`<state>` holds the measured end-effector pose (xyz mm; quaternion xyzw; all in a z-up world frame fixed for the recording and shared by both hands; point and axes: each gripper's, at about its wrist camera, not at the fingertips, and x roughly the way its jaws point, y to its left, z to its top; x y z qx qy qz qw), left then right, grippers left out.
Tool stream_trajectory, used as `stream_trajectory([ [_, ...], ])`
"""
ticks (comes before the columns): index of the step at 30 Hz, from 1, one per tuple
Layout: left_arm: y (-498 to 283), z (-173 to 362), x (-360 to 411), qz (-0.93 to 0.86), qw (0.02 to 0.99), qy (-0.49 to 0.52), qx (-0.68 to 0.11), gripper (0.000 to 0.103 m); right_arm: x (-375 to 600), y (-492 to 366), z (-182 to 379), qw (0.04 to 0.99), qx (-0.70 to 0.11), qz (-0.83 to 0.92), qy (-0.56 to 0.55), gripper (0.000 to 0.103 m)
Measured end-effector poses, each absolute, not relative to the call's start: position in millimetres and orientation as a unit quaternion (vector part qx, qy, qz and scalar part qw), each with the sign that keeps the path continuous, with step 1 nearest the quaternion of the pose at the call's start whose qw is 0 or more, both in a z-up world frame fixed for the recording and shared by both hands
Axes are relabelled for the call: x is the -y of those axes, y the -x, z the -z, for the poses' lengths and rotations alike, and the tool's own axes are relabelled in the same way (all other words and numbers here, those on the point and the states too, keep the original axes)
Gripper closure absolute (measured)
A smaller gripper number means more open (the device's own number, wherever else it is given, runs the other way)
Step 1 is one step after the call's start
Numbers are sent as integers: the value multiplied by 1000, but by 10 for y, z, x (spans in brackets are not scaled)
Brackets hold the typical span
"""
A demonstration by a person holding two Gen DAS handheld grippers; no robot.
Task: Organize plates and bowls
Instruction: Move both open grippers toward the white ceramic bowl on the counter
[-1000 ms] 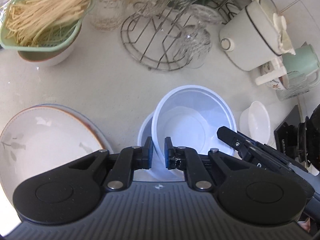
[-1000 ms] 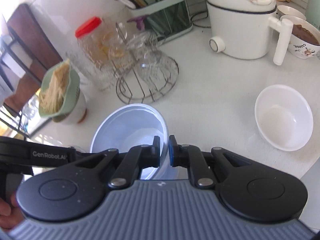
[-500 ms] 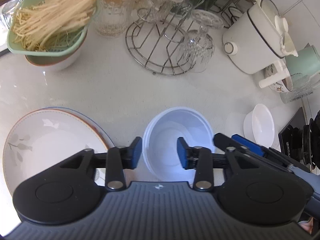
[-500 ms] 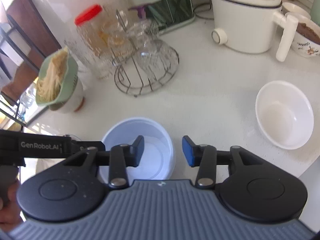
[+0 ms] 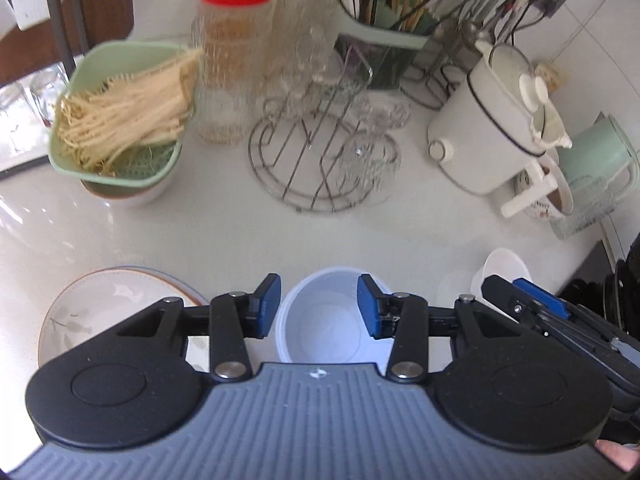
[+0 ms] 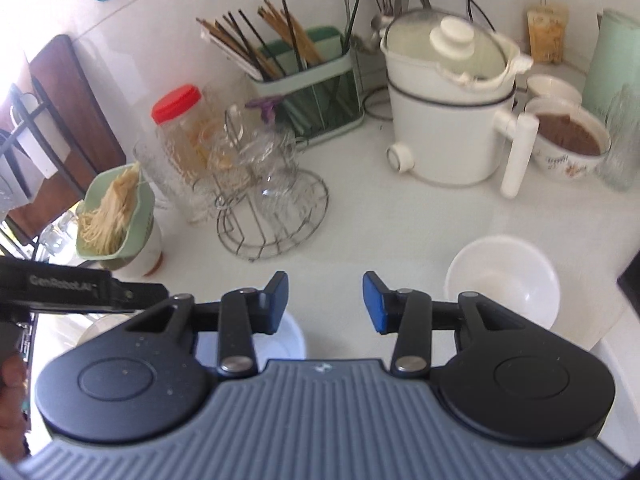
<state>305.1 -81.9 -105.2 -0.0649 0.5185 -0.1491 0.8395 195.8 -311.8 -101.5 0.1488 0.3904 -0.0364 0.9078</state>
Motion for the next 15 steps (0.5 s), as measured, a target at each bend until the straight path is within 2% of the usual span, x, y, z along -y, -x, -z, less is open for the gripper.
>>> stream_trajectory([
  [5, -2915, 1003, 929, 116, 843, 98, -517, 55, 3327, -1906, 1010, 912, -386, 14, -136, 59],
  [15, -2580, 984, 1192, 98, 853, 90, -504, 55, 3595, -1698, 989, 921, -364, 0, -140, 59],
])
